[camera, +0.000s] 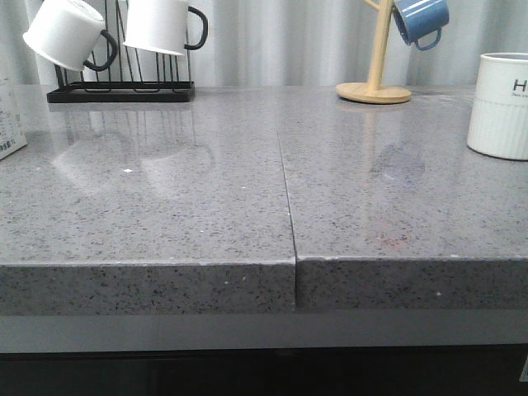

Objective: Place milk next to cup
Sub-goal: 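Reach the right gripper to the white HOME mug and grasp it, then slide the white mug with the right gripper toward the table's middle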

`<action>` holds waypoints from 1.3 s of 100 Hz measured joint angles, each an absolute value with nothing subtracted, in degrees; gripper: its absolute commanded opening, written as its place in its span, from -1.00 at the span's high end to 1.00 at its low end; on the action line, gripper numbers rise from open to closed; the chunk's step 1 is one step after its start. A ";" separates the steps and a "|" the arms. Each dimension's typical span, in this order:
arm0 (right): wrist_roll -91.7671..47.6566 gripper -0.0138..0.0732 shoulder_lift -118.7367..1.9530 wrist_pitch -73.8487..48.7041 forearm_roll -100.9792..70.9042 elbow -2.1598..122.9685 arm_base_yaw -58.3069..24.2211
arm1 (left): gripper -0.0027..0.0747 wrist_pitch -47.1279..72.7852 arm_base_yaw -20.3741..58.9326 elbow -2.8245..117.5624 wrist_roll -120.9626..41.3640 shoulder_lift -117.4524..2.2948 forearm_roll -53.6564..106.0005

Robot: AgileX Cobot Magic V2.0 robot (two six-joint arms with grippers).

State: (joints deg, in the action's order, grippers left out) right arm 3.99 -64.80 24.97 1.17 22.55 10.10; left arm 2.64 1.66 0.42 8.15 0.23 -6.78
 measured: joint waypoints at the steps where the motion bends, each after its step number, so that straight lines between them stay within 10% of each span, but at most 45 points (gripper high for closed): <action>1: 3.99 -0.29 -65.09 25.29 1.17 22.66 10.10 | 0.99 2.64 1.66 0.42 8.15 0.23 -6.78; 86: 8.30 -0.26 -89.62 37.46 4.26 34.65 10.10 | 0.99 2.64 1.66 0.42 8.15 0.23 -6.78; 117: 8.54 0.80 -95.77 41.67 6.14 37.55 10.10 | 0.99 2.64 1.66 0.42 8.15 0.23 -6.78; 130: 8.64 0.81 -95.98 43.30 6.68 37.60 10.10 | 0.99 2.64 1.66 0.42 8.15 0.23 -6.78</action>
State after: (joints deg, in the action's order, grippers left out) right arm 8.64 -95.98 43.30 6.68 37.60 10.10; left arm 2.64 1.66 0.42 8.15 0.23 -6.78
